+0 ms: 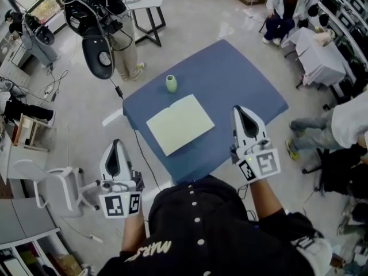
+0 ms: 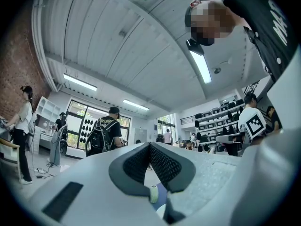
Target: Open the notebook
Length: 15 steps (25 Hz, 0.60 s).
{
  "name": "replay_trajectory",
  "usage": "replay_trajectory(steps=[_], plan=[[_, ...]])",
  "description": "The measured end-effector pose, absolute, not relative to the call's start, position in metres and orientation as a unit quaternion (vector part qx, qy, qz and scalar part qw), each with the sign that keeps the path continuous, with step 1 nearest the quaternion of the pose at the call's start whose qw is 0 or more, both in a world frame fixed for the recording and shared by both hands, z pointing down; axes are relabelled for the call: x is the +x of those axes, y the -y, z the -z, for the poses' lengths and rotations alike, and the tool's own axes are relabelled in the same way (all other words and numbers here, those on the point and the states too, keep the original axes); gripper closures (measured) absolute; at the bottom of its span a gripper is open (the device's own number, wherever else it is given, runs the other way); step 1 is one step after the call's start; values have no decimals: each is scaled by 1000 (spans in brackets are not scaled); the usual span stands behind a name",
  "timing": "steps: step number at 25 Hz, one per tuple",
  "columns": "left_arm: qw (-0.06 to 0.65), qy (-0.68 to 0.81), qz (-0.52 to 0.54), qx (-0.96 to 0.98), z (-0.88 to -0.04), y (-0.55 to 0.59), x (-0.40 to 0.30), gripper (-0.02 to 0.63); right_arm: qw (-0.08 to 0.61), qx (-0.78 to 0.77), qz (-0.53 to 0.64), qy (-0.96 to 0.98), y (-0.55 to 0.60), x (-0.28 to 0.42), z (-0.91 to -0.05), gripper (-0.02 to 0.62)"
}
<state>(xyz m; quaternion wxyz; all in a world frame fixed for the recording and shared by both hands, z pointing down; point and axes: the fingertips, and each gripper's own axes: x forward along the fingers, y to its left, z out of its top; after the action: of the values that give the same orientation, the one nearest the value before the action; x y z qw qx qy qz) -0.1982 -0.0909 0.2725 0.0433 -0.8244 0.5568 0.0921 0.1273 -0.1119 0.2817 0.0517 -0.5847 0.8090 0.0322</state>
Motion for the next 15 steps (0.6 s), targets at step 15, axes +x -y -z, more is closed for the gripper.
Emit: replay_trajectory(steps=[15], plan=[[31,-555,-86,-827,-278,106,-181,607,38,-590,-27,-806,131,140,-289,592]])
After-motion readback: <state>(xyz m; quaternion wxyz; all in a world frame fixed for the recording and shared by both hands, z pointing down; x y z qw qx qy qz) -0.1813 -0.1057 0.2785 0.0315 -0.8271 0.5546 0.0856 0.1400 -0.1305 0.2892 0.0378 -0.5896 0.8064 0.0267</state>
